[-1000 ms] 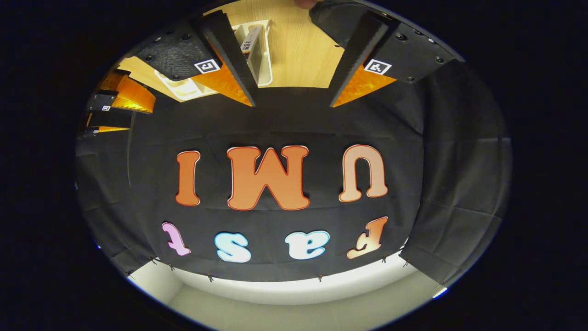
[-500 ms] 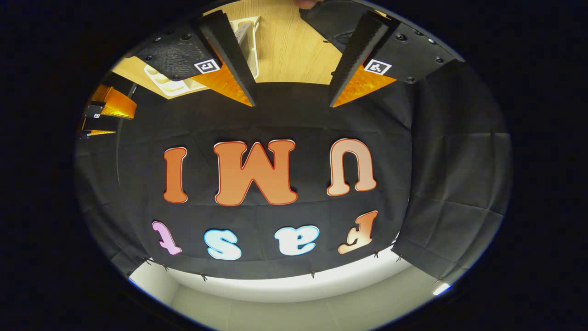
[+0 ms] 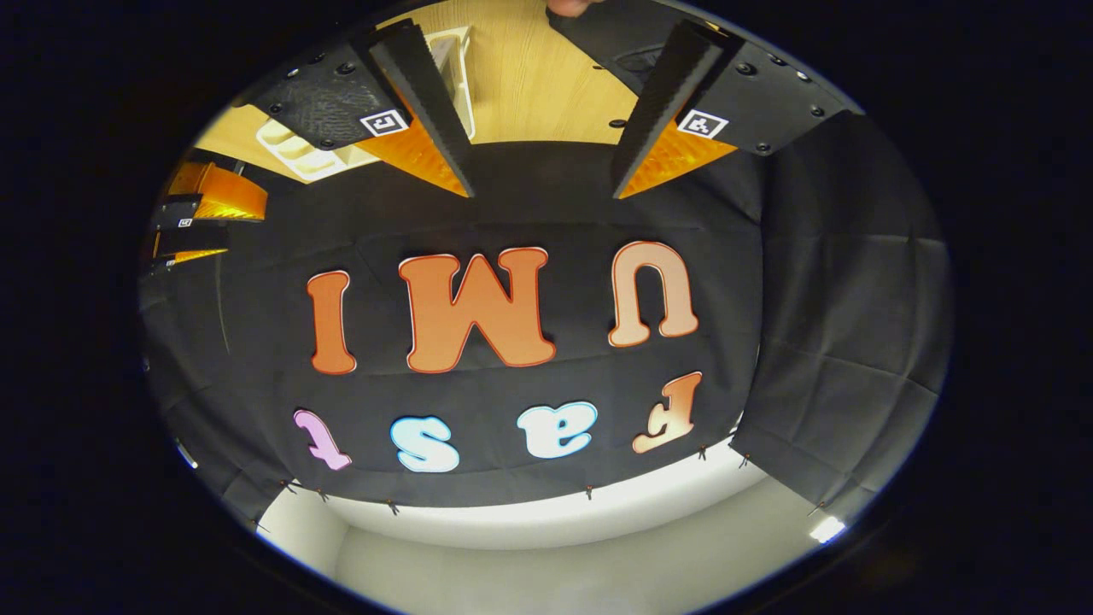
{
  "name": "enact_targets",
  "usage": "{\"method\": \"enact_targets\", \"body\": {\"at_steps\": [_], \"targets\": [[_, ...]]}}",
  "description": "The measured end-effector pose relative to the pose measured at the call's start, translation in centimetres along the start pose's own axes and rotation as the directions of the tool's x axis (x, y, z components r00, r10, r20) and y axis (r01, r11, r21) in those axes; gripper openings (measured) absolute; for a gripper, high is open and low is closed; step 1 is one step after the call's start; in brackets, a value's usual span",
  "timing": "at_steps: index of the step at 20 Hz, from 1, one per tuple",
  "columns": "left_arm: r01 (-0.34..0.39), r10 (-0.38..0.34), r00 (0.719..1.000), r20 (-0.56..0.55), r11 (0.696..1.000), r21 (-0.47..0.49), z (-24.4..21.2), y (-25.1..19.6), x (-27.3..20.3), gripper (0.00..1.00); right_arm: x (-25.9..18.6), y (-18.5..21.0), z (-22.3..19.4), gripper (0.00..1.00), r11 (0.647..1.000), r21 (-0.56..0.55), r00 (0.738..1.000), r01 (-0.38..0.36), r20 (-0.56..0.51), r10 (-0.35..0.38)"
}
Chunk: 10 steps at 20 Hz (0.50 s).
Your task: Open the schoolbag, grab two books from the bookshelf and put them into the schoolbag.
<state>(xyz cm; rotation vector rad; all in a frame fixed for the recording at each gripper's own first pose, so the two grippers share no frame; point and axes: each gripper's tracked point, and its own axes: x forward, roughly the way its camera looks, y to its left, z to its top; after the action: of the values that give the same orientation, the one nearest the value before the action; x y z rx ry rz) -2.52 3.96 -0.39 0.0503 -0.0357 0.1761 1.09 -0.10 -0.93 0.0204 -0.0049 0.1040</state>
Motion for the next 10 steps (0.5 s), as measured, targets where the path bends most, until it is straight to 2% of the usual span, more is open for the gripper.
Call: {"method": "enact_targets", "body": {"at_steps": [4, 10], "targets": [[0.009, -0.007, 0.999, -0.046, 1.0, 0.028, -2.0, -0.1, -0.2, 0.99, 0.2, 0.8, -1.0, 0.98, 0.999, -0.023, 0.999, -0.026, -0.028, 0.026], [0.011, 0.013, 0.99, -0.141, 0.985, 0.171, -7.7, 0.4, -1.0, 0.99, 0.7, 0.2, -1.5, 0.98, 0.999, -0.029, 0.999, -0.029, -0.042, 0.028]]}}
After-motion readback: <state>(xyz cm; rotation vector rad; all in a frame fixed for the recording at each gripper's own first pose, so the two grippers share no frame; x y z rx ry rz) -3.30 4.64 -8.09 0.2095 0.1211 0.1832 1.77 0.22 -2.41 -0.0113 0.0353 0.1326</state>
